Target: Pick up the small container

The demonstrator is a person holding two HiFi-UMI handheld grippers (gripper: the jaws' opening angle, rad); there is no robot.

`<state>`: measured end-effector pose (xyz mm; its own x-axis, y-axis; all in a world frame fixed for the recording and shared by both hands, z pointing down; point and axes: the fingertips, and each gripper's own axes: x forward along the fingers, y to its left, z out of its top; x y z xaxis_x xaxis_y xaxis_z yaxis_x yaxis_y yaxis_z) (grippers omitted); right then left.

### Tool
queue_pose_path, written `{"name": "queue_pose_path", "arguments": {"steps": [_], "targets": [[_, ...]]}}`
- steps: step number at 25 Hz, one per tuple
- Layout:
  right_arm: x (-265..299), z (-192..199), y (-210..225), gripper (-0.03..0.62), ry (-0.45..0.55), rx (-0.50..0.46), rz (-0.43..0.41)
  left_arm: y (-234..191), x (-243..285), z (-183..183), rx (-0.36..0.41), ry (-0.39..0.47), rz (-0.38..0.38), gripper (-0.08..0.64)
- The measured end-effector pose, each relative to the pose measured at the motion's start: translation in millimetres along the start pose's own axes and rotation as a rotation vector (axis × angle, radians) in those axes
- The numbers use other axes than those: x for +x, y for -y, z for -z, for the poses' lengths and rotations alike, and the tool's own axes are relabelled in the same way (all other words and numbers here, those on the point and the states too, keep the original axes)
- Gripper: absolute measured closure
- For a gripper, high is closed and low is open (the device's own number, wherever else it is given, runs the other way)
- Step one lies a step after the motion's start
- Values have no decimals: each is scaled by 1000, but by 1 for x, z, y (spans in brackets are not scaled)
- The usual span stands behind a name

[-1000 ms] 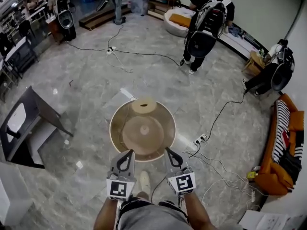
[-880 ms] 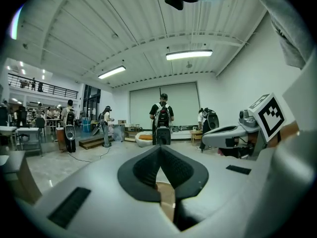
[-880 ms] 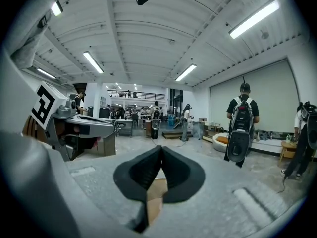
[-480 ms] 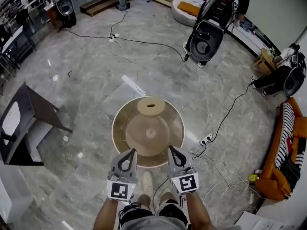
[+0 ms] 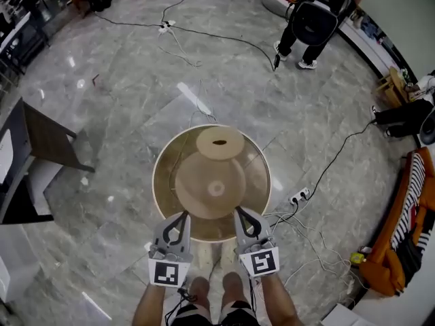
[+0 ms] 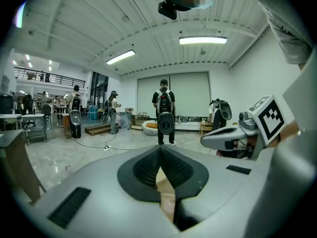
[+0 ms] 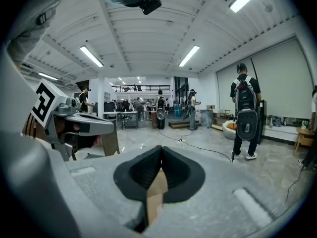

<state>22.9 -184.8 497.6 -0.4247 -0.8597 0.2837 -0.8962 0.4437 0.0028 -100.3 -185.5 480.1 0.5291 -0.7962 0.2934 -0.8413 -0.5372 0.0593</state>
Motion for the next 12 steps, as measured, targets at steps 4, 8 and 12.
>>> {"name": "queue_pose_path", "arguments": {"steps": [4, 8, 12], "targets": [[35, 55, 8, 592, -32, 11, -29, -12, 29, 50, -13, -27, -23, 543], [62, 104, 17, 592, -43, 13, -65, -18, 57, 99, -36, -63, -50, 543], [86, 146, 21, 592, -66, 23, -93, -25, 79, 140, -41, -78, -60, 543]]}}
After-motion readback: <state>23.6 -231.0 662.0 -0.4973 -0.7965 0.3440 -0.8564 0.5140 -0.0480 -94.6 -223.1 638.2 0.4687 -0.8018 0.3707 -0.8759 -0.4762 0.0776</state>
